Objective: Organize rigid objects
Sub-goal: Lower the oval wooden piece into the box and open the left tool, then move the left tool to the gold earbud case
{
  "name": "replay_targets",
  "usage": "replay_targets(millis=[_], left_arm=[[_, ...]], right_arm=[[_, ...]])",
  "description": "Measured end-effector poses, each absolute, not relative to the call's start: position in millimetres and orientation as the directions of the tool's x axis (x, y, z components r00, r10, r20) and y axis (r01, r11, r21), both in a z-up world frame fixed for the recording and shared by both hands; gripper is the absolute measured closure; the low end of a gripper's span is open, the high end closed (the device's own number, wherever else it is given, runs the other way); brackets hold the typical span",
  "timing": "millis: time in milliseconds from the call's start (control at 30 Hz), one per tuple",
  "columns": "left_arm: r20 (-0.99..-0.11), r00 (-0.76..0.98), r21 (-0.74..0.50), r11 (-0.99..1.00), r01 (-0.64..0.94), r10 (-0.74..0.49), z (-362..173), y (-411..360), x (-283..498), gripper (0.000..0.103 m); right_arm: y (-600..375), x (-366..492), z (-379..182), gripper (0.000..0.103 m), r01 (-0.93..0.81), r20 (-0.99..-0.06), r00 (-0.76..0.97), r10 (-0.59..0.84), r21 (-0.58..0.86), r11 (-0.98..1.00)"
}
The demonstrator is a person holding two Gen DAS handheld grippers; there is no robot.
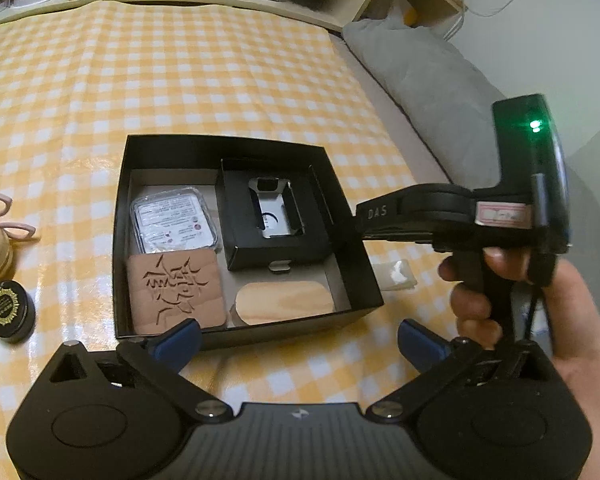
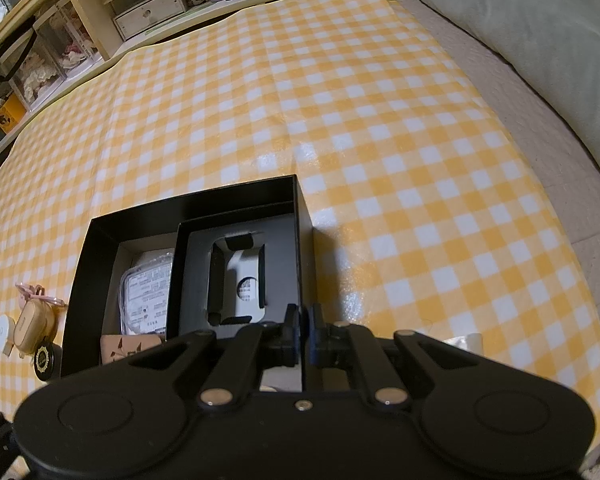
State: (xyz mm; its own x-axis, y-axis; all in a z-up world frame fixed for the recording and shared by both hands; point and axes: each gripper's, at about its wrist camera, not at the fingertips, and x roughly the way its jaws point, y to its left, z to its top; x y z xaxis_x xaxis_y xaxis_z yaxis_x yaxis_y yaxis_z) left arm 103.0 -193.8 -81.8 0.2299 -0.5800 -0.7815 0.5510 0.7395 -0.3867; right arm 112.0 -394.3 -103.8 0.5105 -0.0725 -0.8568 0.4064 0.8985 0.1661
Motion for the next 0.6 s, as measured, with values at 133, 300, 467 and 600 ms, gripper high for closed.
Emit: replay_targets(millis=[133, 300, 467, 600], left_arm=[[-0.784, 0.249, -0.361, 0.744, 0.563, -0.569, -75.1, -184.6, 102.5, 0.0], [-0.792, 0.27, -0.335, 0.76, 0.557, -0.547, -68.9, -161.7, 110.1, 0.0], [-0.818, 0.314, -0.279, 0.809, 0.517, -0.482, -70.0, -130.0, 128.0, 0.0], [-0.842, 0.345, -0.247, 0.866, 0.435, -0.414, -78.0, -100.9, 146.8, 0.0]], right_arm=[[-394.3, 111.4, -103.6, 0.098, 0.404, -0.857, 0.51, -0.072, 0.165, 0.9], [-393.5, 111.5, -103.9, 0.098, 0.403, -0.857, 0.51, -0.073, 0.163, 0.901], [-392.5, 111.8, -104.1, 0.098, 0.4, -0.859, 0.507, -0.076, 0.156, 0.903], [-392.3, 112.6, -104.4, 0.098, 0.399, -0.859, 0.506, -0.077, 0.153, 0.904]])
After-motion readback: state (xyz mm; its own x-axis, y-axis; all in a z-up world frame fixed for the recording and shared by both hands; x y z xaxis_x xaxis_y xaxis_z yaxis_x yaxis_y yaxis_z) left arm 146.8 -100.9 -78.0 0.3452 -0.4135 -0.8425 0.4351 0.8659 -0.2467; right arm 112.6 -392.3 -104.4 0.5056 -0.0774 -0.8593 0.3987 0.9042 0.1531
